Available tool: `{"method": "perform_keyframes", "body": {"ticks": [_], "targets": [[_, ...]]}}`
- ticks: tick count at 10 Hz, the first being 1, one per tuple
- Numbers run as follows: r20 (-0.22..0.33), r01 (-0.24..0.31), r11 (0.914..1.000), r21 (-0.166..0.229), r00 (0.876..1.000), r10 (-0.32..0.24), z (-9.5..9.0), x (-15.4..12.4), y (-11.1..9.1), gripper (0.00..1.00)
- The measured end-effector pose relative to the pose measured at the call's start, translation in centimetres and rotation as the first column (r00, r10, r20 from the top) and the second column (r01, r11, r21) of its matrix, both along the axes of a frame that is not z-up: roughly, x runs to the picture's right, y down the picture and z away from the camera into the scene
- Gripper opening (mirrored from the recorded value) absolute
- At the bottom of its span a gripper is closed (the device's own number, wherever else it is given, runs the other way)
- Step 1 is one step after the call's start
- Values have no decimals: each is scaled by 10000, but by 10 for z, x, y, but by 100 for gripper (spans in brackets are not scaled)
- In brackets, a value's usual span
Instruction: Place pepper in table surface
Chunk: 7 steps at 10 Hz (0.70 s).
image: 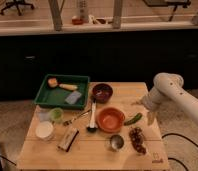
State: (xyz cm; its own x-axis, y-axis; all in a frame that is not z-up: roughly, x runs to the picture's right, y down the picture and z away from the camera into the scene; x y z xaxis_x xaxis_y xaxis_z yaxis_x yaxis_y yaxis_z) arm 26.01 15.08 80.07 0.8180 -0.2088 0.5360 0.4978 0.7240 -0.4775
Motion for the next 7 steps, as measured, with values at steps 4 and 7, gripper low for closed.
{"method": "perform_keyframes", "body": {"ticks": [4, 7], "targets": [[7, -119, 9999, -45, 9999, 119, 2, 2, -4, 80], [7, -144, 9999, -64, 9999, 144, 2, 2, -4, 80]]}}
